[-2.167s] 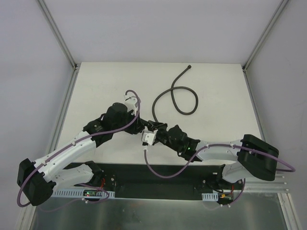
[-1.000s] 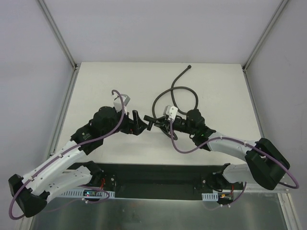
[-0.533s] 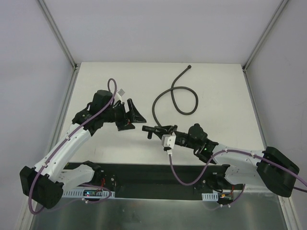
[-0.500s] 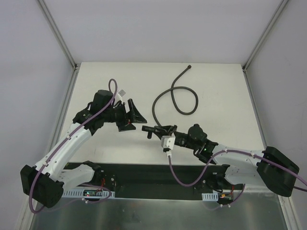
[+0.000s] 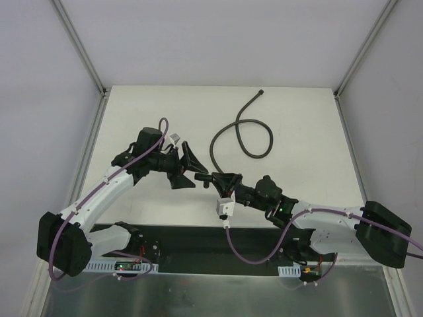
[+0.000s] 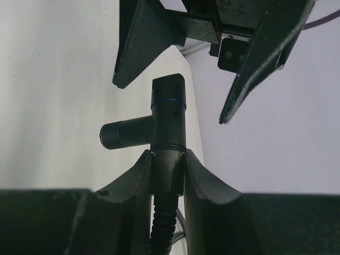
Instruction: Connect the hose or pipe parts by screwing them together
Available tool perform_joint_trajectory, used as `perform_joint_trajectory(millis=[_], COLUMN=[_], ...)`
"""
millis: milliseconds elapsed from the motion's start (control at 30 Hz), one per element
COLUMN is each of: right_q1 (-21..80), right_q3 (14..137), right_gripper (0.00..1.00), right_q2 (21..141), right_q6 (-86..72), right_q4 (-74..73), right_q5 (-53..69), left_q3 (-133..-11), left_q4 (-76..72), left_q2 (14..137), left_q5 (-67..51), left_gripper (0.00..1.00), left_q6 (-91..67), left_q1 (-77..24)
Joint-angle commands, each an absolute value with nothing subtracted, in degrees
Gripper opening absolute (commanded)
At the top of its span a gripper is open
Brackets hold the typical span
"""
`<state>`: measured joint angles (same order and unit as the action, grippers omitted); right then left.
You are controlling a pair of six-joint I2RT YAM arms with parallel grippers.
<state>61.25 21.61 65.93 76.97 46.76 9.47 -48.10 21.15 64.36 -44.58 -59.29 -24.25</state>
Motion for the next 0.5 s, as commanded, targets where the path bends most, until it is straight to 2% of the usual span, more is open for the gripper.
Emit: perform_joint_trajectory(millis=[0,300,467], right_q1=[63.0,65.2,65.6], right_q3=[23.3,23.1,23.5], right_gripper=[0.01,0.01,0.01], right_q2=[64.0,65.0,65.7], right_q6=[81.8,85.2,85.6], right_q4=[49.6,49.7,49.8], right_q5=[7.5,4.9,4.7], left_q3=[-48.1,-46.1,-44.9], left_q4=[15.9,13.3,12.0], left_q2=[66.0,68.5,68.8], left_q5=[-47.2,-49.2,-49.9], left_gripper=[0.80,0.66,0.48], left_q6=[-63.4,-65.4,-65.9], left_q1=[-23.4,-23.1,-23.0])
